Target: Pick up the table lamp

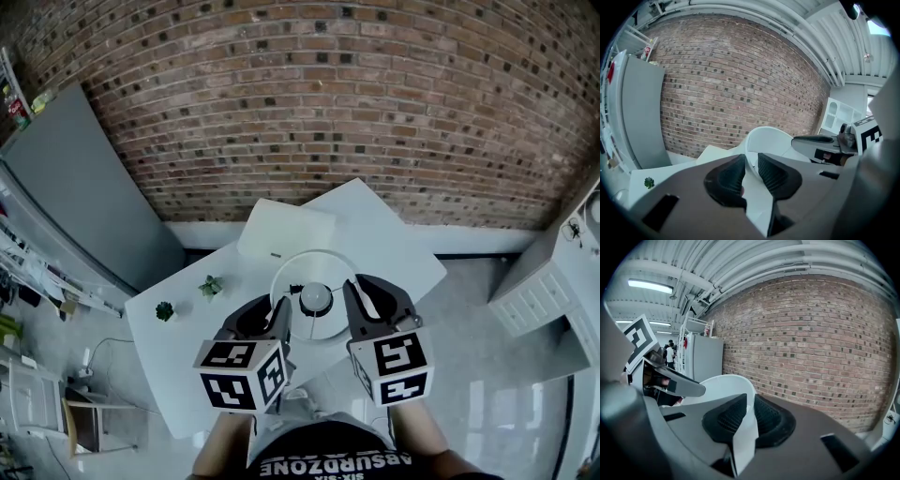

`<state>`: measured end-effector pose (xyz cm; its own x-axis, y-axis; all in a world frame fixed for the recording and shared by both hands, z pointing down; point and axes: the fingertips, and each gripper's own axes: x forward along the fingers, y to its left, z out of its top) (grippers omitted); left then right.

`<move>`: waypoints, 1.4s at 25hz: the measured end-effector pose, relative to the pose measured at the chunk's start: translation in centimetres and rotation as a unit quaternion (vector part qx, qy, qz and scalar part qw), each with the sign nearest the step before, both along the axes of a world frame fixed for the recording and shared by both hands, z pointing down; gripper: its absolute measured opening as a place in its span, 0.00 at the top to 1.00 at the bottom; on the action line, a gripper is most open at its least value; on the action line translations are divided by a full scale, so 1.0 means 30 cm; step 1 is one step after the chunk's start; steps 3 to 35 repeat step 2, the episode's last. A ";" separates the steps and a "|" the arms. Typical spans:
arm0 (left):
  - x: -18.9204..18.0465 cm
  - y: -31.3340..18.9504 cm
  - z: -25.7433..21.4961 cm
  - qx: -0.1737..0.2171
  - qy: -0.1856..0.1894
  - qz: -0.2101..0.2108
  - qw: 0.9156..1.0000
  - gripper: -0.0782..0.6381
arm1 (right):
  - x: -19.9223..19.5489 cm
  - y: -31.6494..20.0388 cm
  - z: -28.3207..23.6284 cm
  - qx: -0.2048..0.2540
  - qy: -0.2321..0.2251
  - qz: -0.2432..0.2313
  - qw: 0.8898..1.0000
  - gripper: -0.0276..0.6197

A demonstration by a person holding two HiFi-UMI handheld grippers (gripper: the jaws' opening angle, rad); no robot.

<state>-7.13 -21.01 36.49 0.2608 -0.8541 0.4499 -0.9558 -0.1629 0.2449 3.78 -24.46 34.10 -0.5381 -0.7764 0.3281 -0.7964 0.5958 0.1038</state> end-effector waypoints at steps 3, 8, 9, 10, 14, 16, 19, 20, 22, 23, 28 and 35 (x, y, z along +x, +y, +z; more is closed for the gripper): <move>0.000 -0.001 0.003 -0.001 0.000 0.001 1.000 0.77 | 0.000 0.000 0.006 -0.002 -0.001 0.000 1.000 0.88; 0.000 -0.001 0.003 -0.001 0.000 0.001 1.000 0.77 | 0.000 0.000 0.006 -0.002 -0.001 0.000 1.000 0.88; 0.000 -0.001 0.003 -0.001 0.000 0.001 1.000 0.77 | 0.000 0.000 0.006 -0.002 -0.001 0.000 1.000 0.88; 0.000 -0.001 0.003 -0.001 0.000 0.001 1.000 0.77 | 0.000 0.000 0.006 -0.002 -0.001 0.000 1.000 0.88; 0.000 -0.001 0.003 -0.001 0.000 0.001 1.000 0.77 | 0.000 0.000 0.006 -0.002 -0.001 0.000 1.000 0.88; 0.000 -0.001 0.003 -0.001 0.000 0.001 1.000 0.77 | 0.000 0.000 0.006 -0.002 -0.001 0.000 1.000 0.88; 0.000 -0.001 0.003 -0.001 0.000 0.001 1.000 0.77 | 0.000 0.000 0.006 -0.002 -0.001 0.000 1.000 0.88; 0.000 -0.001 0.003 -0.001 0.000 0.001 1.000 0.77 | 0.000 0.000 0.006 -0.002 -0.001 0.000 1.000 0.88; 0.000 -0.001 0.003 -0.001 0.000 0.001 1.000 0.77 | 0.000 0.000 0.006 -0.002 -0.001 0.000 1.000 0.88; 0.000 -0.001 0.003 -0.001 0.000 0.001 1.000 0.77 | 0.000 0.000 0.006 -0.002 -0.001 0.000 1.000 0.88; 0.000 -0.001 0.003 -0.001 0.000 0.001 1.000 0.77 | 0.000 0.000 0.006 -0.002 -0.001 0.000 1.000 0.88; 0.000 -0.001 0.003 -0.001 0.000 0.001 1.000 0.77 | 0.000 0.000 0.006 -0.002 -0.001 0.000 1.000 0.88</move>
